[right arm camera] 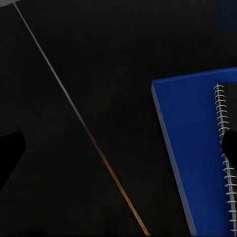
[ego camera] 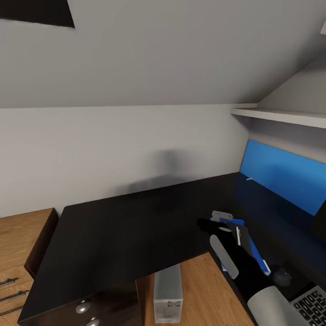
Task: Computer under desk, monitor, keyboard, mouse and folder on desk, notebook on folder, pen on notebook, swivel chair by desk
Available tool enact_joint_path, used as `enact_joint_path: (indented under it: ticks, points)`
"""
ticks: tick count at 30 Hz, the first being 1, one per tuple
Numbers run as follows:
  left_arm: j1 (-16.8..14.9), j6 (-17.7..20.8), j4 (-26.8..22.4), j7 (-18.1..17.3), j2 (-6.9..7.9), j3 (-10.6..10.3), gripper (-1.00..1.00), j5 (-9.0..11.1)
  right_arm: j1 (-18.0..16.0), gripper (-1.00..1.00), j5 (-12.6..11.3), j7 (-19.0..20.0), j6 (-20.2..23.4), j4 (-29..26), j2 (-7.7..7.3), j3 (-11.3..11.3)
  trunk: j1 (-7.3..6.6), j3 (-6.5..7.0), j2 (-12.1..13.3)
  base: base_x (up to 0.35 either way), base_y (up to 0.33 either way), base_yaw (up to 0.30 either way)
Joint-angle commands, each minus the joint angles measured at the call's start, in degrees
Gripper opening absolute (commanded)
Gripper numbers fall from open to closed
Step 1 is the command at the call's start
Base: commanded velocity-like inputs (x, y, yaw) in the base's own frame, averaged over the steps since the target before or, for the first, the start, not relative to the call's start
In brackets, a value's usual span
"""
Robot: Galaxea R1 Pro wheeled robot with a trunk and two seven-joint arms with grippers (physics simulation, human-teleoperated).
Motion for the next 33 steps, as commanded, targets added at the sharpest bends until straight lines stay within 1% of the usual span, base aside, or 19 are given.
enact_joint_path:
  ticks: [1,4,5,6,7,12,16,19,22,24,26,33]
  points:
    - [-0.11,-0.45,-0.09,0.33,0.07,-0.43,1.00,0.60,0.02,1.00,-0.56,-0.59,0.10,-0.68,0.10,0.63,0.00,-0.07,-0.05,0.000,0.000,0.000]
    - [-0.10,-0.45,-0.09,0.33,0.07,-0.43,1.00,0.60,0.31,1.00,-0.83,-0.62,0.09,-2.63,0.56,0.95,0.00,-0.07,-0.05,0.000,0.000,0.000]
    - [-0.10,-0.45,-0.09,0.33,0.07,-0.43,1.00,0.60,0.65,1.00,-0.86,-0.65,0.09,-3.49,1.02,1.01,0.00,-0.07,-0.05,0.000,0.000,0.000]
    - [-0.10,-0.45,-0.09,0.33,0.07,-0.39,1.00,0.60,1.56,1.00,-0.57,-1.31,0.02,-5.04,2.43,1.08,0.00,-0.07,-0.05,0.000,0.000,0.000]
    - [-0.11,-0.45,-0.09,0.33,0.07,-0.38,1.00,0.60,1.70,1.00,-0.52,-1.65,-0.02,-5.27,2.65,1.09,0.00,-0.07,-0.05,0.000,0.000,0.000]
    - [-0.11,-0.45,-0.09,0.33,0.07,-0.35,1.00,0.60,1.92,1.00,-0.49,-2.23,-0.08,-6.07,2.93,0.98,0.00,-0.07,-0.05,-0.007,0.000,0.000]
    - [-0.11,-0.45,-0.09,0.27,0.07,-0.25,1.00,0.60,1.94,1.00,-0.40,-2.43,-0.09,-6.27,2.97,1.06,0.00,-0.07,-0.05,-0.295,0.000,0.105]
    - [-0.11,-0.45,-0.09,0.25,0.07,-0.19,1.00,0.60,1.94,1.00,-0.36,-2.49,-0.09,-6.28,2.99,1.25,0.00,-0.07,-0.05,-0.326,0.000,0.232]
    - [-0.11,-0.45,-0.09,0.25,0.09,-0.13,1.00,0.60,1.94,1.00,-0.33,-2.49,-0.09,-6.30,2.98,1.86,0.00,-0.07,-0.05,-0.334,0.000,0.265]
    - [-0.11,-0.45,-0.09,0.24,0.08,-0.05,1.00,0.60,1.94,1.00,-0.26,-2.48,-0.13,-6.32,2.93,3.40,0.00,-0.11,-0.05,-0.335,0.000,0.196]
    - [-0.11,-0.45,-0.09,0.24,0.12,-0.02,1.00,0.60,1.94,1.00,-0.24,-2.48,-0.15,-6.32,2.91,3.87,0.00,-0.13,-0.05,-0.336,0.000,0.096]
    - [-0.11,-0.45,-0.09,0.24,0.14,0.03,1.00,0.66,1.94,1.00,-0.18,-2.48,-0.18,-6.32,2.78,4.35,0.00,-0.15,-0.05,-0.336,0.000,0.022]
